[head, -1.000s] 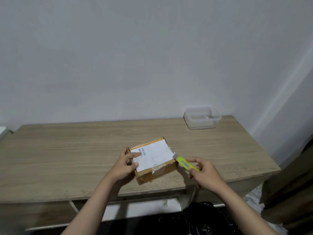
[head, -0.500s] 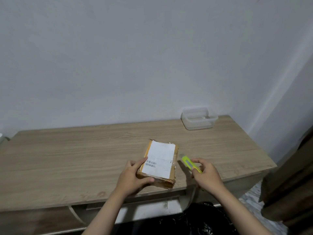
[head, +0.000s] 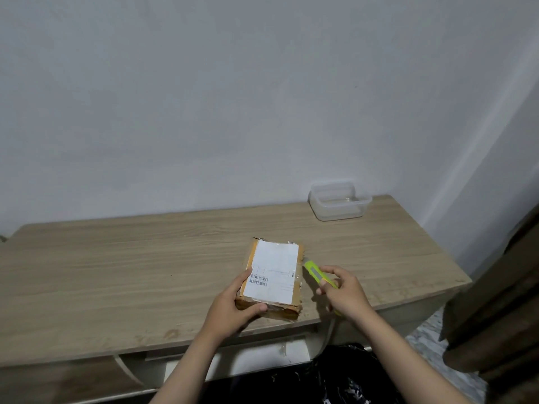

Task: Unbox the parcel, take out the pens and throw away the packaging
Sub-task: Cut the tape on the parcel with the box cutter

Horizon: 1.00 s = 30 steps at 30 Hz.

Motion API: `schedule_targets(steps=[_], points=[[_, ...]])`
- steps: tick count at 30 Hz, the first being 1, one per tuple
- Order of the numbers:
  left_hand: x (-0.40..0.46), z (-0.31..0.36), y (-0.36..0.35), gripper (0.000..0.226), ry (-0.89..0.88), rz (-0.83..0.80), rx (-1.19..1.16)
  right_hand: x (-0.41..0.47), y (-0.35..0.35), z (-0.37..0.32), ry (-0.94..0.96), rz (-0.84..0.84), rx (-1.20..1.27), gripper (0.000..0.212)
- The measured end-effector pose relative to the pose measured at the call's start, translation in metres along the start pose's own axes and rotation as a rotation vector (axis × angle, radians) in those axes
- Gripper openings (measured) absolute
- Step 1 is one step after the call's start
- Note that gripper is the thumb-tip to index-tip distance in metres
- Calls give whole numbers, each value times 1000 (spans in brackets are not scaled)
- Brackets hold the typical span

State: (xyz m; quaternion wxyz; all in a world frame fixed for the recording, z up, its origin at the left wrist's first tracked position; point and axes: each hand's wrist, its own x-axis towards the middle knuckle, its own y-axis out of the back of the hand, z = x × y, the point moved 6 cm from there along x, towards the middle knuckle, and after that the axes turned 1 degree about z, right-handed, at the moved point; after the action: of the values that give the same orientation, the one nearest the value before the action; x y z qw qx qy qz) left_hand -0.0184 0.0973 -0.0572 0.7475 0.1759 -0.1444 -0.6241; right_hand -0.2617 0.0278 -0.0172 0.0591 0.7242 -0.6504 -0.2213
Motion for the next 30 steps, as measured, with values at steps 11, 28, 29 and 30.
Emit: schedule_targets(steps=[11,28,29,30], points=[[1,-4,-1,82,18,43,41,5,11,-4,64,-145,-190,31],[-8,-3,-11,88,16,104,-31,-8,40,16,86,-38,-62,31],[-11,1,-13,93,-1,111,-20,-8,41,17,94,-17,-54,32],[-14,3,-14,98,-11,110,-9,-9,42,17,102,-4,-48,32]])
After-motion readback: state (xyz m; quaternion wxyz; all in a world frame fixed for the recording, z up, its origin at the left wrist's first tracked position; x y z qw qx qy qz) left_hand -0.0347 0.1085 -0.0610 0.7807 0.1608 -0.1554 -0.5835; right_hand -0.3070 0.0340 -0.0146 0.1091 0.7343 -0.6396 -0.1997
